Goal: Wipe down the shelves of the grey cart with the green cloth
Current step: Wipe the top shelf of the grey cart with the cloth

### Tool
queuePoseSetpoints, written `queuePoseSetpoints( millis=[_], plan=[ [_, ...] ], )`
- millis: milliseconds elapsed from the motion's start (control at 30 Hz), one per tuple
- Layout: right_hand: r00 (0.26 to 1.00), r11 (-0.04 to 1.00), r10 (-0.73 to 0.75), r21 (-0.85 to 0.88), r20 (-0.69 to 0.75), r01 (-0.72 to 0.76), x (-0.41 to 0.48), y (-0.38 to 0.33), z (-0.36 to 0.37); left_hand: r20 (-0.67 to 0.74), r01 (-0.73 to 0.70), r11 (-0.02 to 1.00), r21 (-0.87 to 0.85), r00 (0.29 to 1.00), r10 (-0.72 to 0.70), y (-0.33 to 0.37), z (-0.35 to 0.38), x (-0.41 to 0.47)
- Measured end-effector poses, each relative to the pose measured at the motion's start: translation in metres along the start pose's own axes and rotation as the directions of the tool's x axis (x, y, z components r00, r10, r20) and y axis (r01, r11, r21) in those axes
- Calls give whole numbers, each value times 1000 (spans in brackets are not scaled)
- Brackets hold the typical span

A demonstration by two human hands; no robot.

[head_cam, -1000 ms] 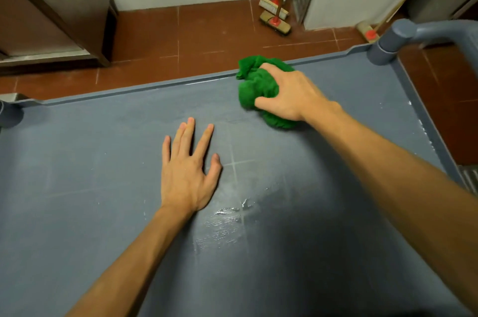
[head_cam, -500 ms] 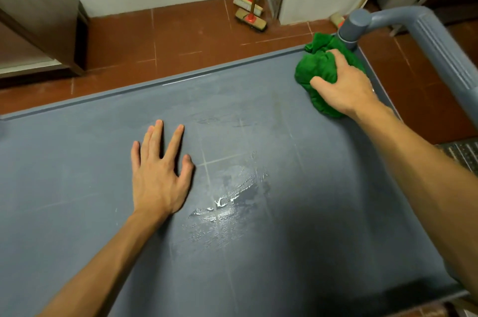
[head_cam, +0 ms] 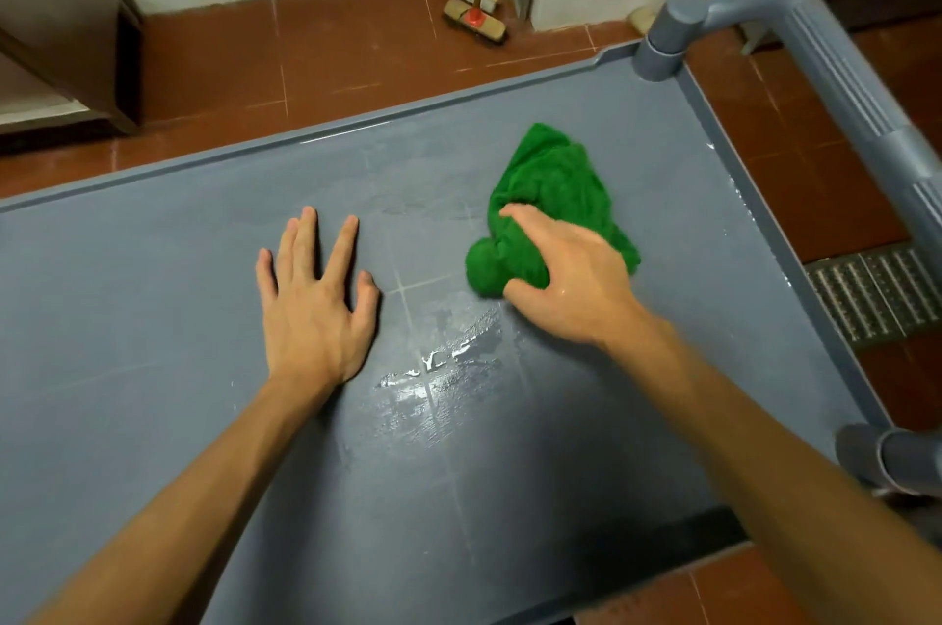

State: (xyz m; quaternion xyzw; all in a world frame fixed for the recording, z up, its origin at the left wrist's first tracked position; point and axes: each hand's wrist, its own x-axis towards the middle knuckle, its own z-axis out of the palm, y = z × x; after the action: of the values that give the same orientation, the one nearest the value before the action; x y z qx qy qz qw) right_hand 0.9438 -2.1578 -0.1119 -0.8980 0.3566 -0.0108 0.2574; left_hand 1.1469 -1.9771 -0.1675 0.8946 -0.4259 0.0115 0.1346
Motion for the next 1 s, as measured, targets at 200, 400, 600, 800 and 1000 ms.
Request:
queuePoseSetpoints(
  millis=[200, 400, 600, 800, 1000],
  plan=[
    [974, 969, -199, 169, 112, 179, -92, -71, 60, 17, 0, 1000, -16, 1000, 1, -1, -1, 0],
    [959, 946, -231, 267, 164, 182, -148, -112, 84, 5, -6, 999, -38, 1000, 7, -1, -2, -1],
    [940, 735, -83, 657, 331, -166, -165, -109, 55, 23, -18, 998, -59, 1000, 19, -1, -5, -1],
    [945, 554, 282, 777, 164, -300, -165, -61, 21, 34, -30, 997, -68, 999, 32, -2, -6, -5],
    [790, 894, 428, 332, -439, -300, -175, -18, 27, 25, -43, 997, -61, 999, 45, -2, -6, -4]
  ],
)
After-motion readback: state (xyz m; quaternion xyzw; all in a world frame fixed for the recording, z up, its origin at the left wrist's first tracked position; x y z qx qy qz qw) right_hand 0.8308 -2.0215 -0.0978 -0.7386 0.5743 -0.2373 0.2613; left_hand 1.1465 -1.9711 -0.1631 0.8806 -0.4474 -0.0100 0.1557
